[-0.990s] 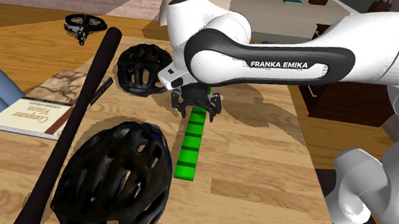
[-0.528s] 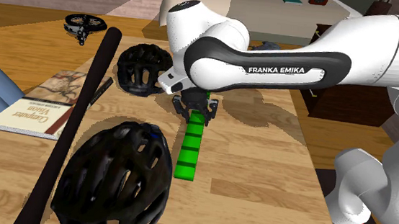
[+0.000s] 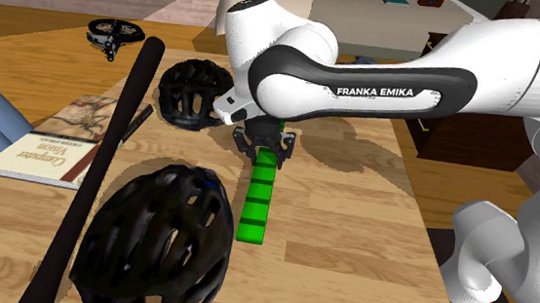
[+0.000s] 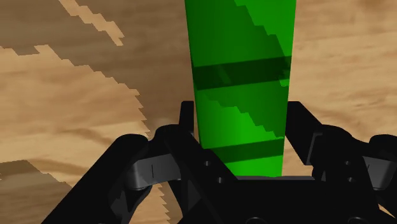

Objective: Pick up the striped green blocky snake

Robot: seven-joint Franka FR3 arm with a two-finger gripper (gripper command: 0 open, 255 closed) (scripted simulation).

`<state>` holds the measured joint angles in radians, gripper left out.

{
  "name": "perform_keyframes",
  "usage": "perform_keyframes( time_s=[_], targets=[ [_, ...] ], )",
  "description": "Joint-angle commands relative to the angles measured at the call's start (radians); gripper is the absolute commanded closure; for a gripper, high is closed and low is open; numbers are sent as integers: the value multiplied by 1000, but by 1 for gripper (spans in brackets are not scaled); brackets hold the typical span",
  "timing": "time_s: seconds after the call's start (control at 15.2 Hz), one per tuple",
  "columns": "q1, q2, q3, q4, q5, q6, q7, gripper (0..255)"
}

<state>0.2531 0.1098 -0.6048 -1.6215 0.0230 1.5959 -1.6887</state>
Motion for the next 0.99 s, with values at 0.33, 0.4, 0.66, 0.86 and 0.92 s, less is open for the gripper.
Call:
perform_keyframes(
  time_s=[0.33, 0.4, 0.66, 0.86, 0.92],
  targets=[
    [-8, 17, -3, 109, 9, -95, -8, 255],
    [-9, 20, -4, 127, 11, -110, -10, 255],
    [-18, 39, -7, 203, 21, -170, -18, 255],
    [-24, 52, -9, 247, 28, -204, -23, 255],
    [-24, 52, -9, 248, 28, -204, -23, 255]
  ],
)
